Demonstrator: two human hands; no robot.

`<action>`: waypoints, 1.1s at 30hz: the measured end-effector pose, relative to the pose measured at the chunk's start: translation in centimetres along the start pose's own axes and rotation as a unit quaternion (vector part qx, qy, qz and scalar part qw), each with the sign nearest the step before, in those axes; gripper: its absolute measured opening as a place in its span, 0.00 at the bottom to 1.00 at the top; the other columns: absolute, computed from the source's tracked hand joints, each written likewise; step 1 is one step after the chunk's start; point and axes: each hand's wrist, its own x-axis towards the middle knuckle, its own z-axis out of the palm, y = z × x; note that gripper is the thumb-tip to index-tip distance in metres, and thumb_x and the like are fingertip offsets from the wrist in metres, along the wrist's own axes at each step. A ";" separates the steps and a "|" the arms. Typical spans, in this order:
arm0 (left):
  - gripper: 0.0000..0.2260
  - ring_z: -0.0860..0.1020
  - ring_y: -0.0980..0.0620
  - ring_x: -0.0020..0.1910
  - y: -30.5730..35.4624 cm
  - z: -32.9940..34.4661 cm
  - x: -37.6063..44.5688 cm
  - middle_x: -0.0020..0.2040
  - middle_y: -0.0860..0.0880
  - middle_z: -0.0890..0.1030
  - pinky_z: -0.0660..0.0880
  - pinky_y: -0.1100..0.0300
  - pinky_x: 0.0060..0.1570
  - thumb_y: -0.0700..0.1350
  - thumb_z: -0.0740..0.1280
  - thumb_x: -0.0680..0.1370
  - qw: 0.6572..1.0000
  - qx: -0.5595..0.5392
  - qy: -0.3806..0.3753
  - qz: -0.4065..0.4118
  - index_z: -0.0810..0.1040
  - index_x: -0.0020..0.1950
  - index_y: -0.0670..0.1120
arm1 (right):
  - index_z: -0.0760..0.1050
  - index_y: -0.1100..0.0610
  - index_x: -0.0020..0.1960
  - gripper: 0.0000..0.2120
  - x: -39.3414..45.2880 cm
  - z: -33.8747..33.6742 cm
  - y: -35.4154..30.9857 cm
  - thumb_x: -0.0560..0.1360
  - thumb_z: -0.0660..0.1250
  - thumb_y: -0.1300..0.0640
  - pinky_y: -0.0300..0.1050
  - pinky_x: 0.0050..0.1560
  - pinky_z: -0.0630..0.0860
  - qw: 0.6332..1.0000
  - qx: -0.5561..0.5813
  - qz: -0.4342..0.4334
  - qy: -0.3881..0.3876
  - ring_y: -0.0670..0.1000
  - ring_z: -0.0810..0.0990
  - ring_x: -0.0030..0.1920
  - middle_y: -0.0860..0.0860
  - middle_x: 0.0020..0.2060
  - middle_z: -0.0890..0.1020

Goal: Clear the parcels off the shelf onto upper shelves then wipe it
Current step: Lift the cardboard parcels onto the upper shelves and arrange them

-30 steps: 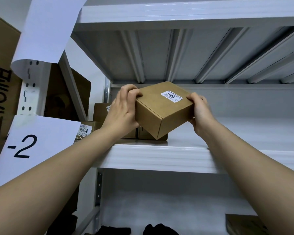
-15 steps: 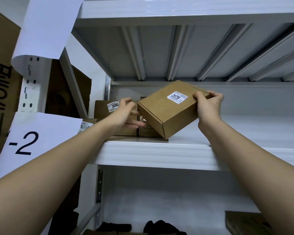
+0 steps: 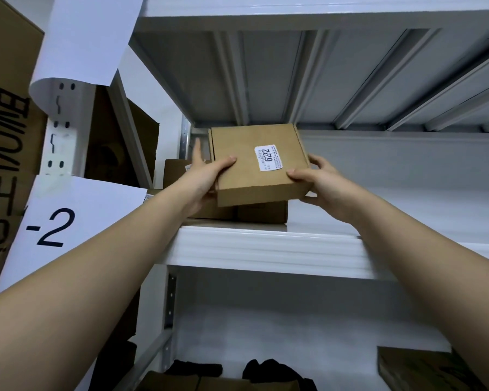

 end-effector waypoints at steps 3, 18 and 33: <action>0.41 0.74 0.47 0.61 0.0 -0.4 0.2 0.68 0.48 0.69 0.72 0.49 0.63 0.51 0.73 0.72 0.995 0.035 0.079 0.045 0.51 0.77 0.54 | 0.53 0.50 0.75 0.35 0.0 0.2 0.4 0.75 0.69 0.59 0.54 0.65 0.71 0.997 -0.071 -0.007 -0.029 0.52 0.76 0.60 0.48 0.64 0.75; 0.25 0.72 0.58 0.64 -0.1 -0.5 -0.4 0.66 0.58 0.73 0.72 0.52 0.65 0.49 0.71 0.74 0.915 0.235 0.030 0.326 0.70 0.70 0.55 | 0.50 0.50 0.76 0.47 4.2 1.8 -1.5 0.68 0.76 0.62 0.35 0.47 0.76 0.946 -0.271 -0.095 -0.150 0.48 0.74 0.61 0.50 0.66 0.69; 0.30 0.64 0.41 0.70 -1.5 -1.1 1.6 0.76 0.44 0.54 0.68 0.52 0.64 0.39 0.62 0.79 0.904 0.395 0.159 0.032 0.52 0.77 0.45 | 0.68 0.60 0.62 0.30 6.4 5.7 1.5 0.70 0.72 0.41 0.46 0.44 0.80 0.941 -0.331 0.042 -0.054 0.53 0.78 0.51 0.53 0.53 0.77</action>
